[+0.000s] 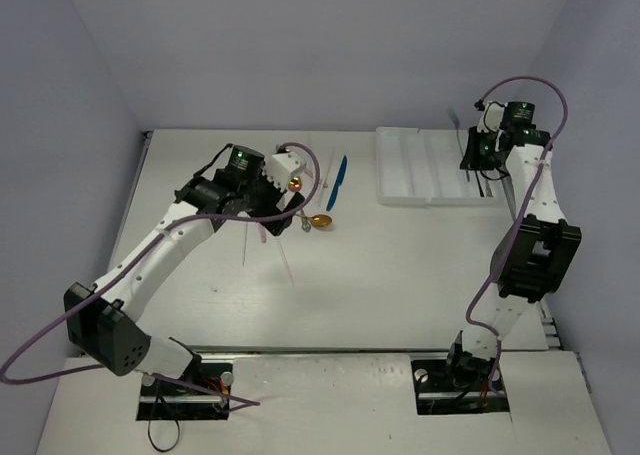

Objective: Sort the eating utensils into containers

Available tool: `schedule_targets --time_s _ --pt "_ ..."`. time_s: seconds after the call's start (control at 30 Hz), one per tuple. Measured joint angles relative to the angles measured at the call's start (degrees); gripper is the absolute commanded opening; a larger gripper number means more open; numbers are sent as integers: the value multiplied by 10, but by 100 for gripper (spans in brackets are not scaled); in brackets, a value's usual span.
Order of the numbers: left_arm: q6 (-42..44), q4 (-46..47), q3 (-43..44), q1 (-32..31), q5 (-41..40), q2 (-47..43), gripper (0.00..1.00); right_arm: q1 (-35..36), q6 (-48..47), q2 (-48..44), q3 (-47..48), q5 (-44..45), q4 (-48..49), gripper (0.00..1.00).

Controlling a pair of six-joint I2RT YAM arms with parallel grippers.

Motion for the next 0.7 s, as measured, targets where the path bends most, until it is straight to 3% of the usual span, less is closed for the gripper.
schedule_targets --time_s 0.23,0.7 --pt "-85 4 23 61 30 60 90 -23 -17 77 35 61 2 0" --pt "-110 22 19 67 41 66 90 -42 -44 193 75 85 -1 0"
